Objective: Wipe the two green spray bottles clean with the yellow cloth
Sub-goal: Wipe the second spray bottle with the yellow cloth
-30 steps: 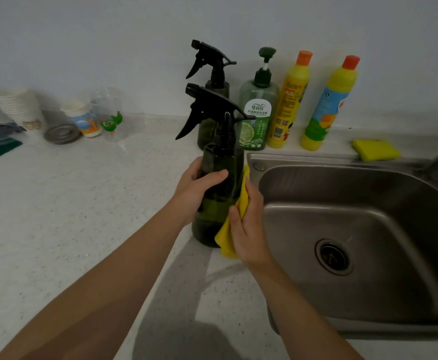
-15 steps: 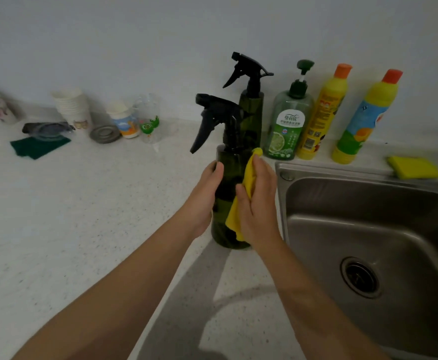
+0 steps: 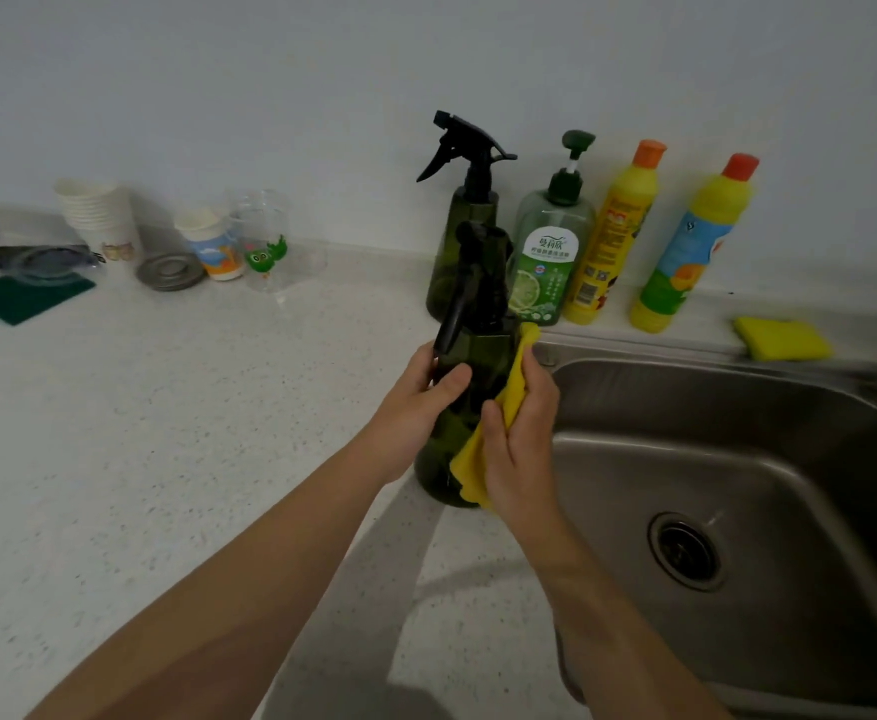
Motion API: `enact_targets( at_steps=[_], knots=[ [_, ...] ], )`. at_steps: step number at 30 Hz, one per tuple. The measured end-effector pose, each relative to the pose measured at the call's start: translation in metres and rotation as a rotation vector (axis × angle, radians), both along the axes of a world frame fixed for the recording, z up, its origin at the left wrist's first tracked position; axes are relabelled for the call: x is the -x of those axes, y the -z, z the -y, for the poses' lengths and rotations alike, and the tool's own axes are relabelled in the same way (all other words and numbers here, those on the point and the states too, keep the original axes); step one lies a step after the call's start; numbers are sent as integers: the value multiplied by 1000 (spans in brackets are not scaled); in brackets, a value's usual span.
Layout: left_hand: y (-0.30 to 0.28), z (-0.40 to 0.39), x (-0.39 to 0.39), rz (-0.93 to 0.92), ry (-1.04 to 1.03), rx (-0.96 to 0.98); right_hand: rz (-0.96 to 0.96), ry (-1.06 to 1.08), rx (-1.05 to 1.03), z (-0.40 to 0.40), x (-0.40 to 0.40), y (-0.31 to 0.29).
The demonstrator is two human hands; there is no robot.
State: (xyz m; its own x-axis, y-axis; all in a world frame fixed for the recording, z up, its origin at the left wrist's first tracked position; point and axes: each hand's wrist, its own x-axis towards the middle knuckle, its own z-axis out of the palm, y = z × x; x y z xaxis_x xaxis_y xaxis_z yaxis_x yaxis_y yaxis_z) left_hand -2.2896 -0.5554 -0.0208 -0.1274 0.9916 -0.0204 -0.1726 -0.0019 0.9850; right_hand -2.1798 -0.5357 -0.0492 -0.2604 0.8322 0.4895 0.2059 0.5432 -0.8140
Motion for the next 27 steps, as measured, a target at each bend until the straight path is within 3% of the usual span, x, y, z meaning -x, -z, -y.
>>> enact_targets(
  at_steps=[4, 9, 19, 27],
  knots=[
    [2, 2, -2, -4, -9, -20, 24, -37, 131, 12, -11, 23],
    [-3, 18, -7, -138, -44, -11, 56, -82, 289, 21, -29, 20],
    [-13, 35, -11, -433, -187, 42, -146, -92, 113, 20, -32, -52],
    [-30, 22, -7, -229, 49, -85, -16, -122, 110, 21, -21, -34]
  ],
)
